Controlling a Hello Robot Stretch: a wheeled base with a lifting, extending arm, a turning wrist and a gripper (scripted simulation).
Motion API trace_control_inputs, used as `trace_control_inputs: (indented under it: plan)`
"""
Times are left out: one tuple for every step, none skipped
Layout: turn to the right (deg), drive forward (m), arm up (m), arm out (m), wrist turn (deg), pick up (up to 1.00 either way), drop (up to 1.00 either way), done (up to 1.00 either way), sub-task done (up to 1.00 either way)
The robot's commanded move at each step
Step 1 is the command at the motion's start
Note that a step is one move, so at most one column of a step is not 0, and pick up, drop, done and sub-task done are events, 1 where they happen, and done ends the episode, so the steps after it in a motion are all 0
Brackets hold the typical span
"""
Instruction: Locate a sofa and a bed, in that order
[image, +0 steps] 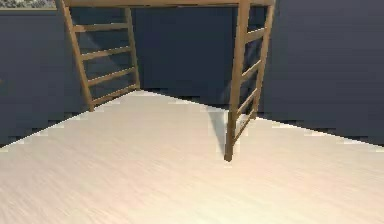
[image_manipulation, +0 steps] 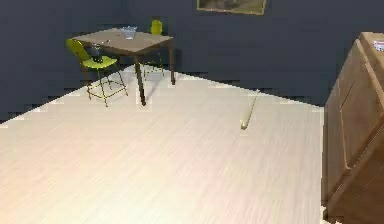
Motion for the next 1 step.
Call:
trace_control_inputs:
  plan:
    - [-45.0,0.0,0.0,0.0,0.0,0.0,0.0,0.0,0.0]
